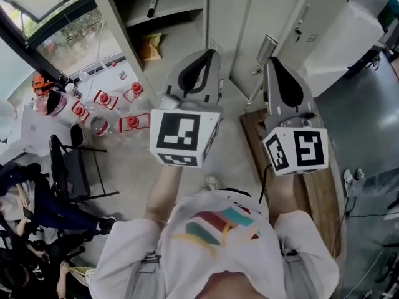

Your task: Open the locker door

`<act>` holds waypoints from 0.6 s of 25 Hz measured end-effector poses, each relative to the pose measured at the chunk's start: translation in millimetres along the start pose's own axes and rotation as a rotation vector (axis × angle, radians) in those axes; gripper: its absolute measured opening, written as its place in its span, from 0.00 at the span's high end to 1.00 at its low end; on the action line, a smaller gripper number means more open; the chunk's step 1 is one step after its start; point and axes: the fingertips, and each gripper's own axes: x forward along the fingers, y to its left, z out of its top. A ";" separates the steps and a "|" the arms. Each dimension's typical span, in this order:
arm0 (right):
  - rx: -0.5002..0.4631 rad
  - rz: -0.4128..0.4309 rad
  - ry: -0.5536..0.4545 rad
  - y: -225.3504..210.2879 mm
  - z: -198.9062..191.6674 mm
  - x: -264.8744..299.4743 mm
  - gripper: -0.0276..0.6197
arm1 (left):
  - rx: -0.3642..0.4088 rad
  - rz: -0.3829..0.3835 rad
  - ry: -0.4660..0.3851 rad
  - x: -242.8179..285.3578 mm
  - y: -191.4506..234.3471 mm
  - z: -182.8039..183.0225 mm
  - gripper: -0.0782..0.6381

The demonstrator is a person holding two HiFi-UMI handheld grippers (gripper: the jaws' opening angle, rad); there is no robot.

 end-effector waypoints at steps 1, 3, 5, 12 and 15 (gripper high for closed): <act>0.008 0.022 -0.025 7.9 7.4 5.8 0.95 | 0.011 0.036 -0.009 -8.1 10.6 5.6 0.87; 0.028 0.069 -0.071 25.5 21.5 15.4 0.95 | 0.033 0.110 -0.020 -27.0 31.3 16.0 0.87; 0.046 0.120 -0.111 45.3 33.2 24.9 0.95 | 0.057 0.193 -0.027 -48.3 52.3 26.7 0.87; 0.106 0.262 -0.133 110.3 44.0 51.6 0.95 | 0.120 0.427 -0.016 -122.9 102.2 58.6 0.87; 0.127 0.318 -0.131 137.3 33.8 51.7 0.95 | 0.130 0.531 -0.005 -155.7 118.3 54.0 0.87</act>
